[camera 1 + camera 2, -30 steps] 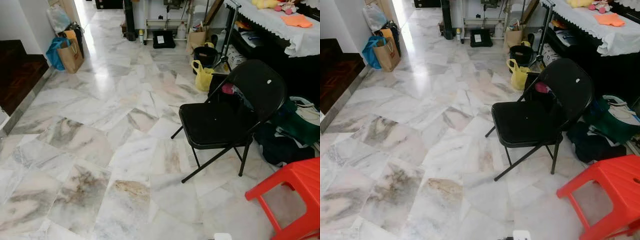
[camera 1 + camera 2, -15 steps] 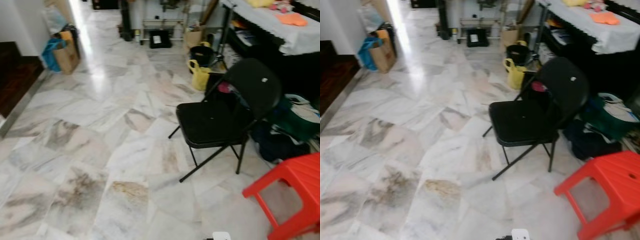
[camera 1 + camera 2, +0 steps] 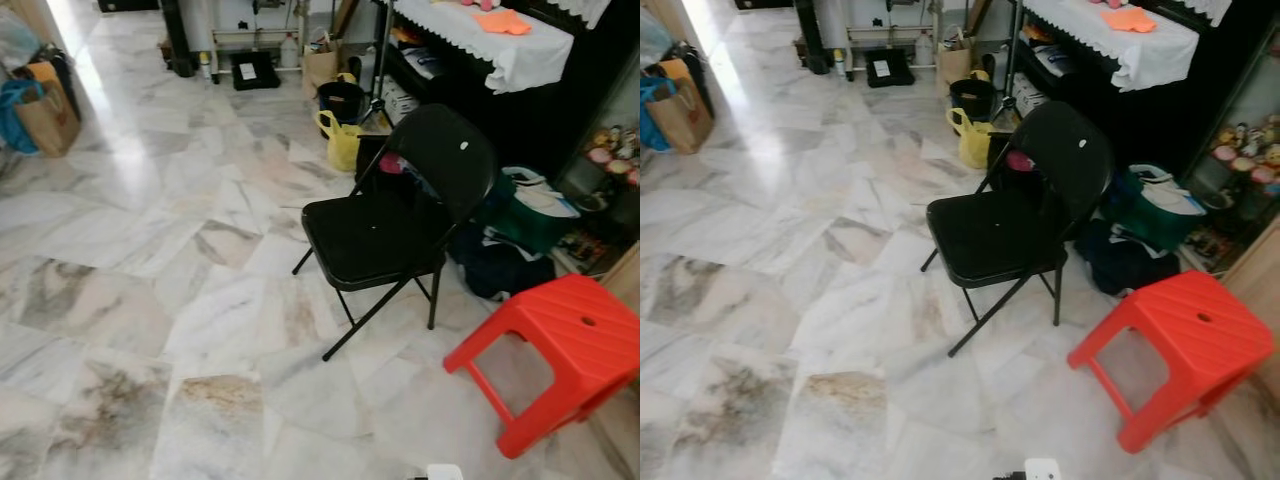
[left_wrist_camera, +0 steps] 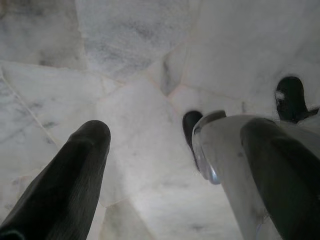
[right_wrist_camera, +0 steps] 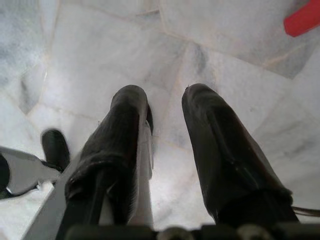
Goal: Setting the table
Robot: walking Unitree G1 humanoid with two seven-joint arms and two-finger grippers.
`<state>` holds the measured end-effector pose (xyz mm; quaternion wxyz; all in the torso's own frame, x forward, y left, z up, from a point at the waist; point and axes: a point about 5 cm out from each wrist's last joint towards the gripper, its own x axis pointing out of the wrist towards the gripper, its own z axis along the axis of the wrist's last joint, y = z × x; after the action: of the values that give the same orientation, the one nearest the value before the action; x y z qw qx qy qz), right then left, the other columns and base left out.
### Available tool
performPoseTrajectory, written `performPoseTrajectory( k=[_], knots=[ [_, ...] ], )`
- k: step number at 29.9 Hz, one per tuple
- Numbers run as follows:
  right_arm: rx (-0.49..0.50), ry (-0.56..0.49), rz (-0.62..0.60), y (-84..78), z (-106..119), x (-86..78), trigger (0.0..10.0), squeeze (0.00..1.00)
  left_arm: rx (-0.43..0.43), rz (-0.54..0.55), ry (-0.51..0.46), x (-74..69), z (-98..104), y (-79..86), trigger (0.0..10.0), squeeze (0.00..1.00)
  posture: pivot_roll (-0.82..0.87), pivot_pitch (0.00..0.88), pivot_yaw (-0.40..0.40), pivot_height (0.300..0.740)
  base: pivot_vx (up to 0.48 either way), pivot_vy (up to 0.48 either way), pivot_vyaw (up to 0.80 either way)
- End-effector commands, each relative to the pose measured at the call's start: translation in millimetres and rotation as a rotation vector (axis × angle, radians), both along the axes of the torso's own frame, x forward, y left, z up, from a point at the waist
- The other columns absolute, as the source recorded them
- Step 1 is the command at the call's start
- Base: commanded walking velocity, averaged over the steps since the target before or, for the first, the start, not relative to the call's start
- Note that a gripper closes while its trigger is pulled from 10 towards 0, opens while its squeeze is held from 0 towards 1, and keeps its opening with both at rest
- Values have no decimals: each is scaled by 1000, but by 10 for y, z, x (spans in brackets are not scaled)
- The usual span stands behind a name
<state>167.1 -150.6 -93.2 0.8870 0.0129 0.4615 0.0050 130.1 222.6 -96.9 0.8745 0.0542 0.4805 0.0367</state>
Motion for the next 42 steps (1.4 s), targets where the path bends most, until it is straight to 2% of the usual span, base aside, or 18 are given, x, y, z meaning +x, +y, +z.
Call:
performPoseTrajectory(
  k=[1,21,42],
  knots=[
    [113,-47,-193,-398,173,319,10000,0,-87,70,-58,392,160,103,10000,0,17,93,8,740,0,0,-800],
    [117,-46,-194,-381,173,326,10000,0,-58,72,-36,300,159,247,10000,0,20,97,15,740,0,0,-800],
    [117,-45,-196,-389,176,330,10000,0,-48,43,-24,297,157,246,10000,0,17,102,10,740,0,0,-800]
  ],
)
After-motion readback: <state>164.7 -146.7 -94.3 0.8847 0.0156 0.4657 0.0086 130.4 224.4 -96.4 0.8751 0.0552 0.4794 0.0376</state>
